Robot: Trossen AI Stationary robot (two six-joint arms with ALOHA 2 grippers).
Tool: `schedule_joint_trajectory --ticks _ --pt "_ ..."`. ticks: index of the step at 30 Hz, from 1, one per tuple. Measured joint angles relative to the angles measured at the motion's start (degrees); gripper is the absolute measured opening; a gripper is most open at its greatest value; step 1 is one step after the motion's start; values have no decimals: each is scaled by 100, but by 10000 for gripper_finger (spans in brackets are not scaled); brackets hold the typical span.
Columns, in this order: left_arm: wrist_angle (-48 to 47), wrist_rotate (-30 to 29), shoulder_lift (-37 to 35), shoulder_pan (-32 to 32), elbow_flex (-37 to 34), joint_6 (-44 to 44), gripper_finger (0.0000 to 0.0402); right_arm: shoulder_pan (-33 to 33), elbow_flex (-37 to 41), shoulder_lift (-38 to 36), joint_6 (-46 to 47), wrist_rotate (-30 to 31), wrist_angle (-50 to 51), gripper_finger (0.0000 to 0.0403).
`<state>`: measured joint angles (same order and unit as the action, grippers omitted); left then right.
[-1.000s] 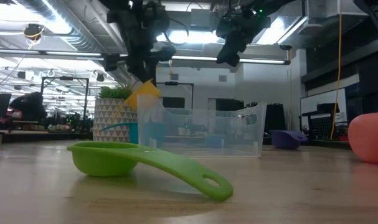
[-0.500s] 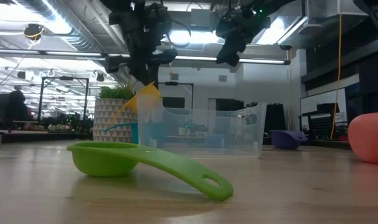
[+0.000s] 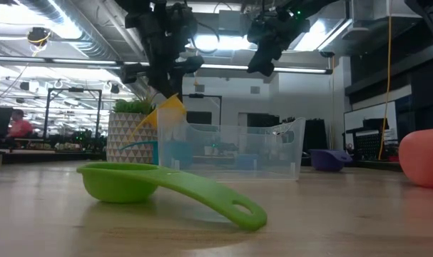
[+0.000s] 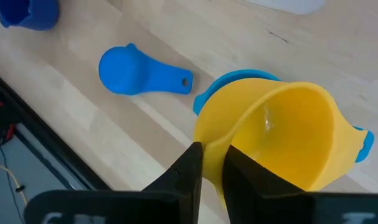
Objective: Nest measuring cups in basket
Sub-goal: Stack the yellow measuring cup on top of the light blue measuring cup
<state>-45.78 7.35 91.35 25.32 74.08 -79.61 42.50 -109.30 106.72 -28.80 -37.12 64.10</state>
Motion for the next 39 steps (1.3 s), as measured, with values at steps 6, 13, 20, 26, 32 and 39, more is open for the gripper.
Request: schedule_joint_trajectory --ticks 6,13,20,26,32,39 --pt "0 134 -2 0 0 7 47 0 0 0 1 2 2 98" --pt "-2 143 -2 0 0 270 47 0 0 0 1 2 2 98" --pt "-2 155 17 0 2 352 47 0 0 0 0 2 4 98" --pt "-75 70 352 0 9 342 36 2 0 0 1 4 7 98" --pt "37 38 480 -1 7 313 42 2 0 0 2 7 11 98" --pt "63 -41 476 -2 7 306 61 2 0 0 2 7 8 98"
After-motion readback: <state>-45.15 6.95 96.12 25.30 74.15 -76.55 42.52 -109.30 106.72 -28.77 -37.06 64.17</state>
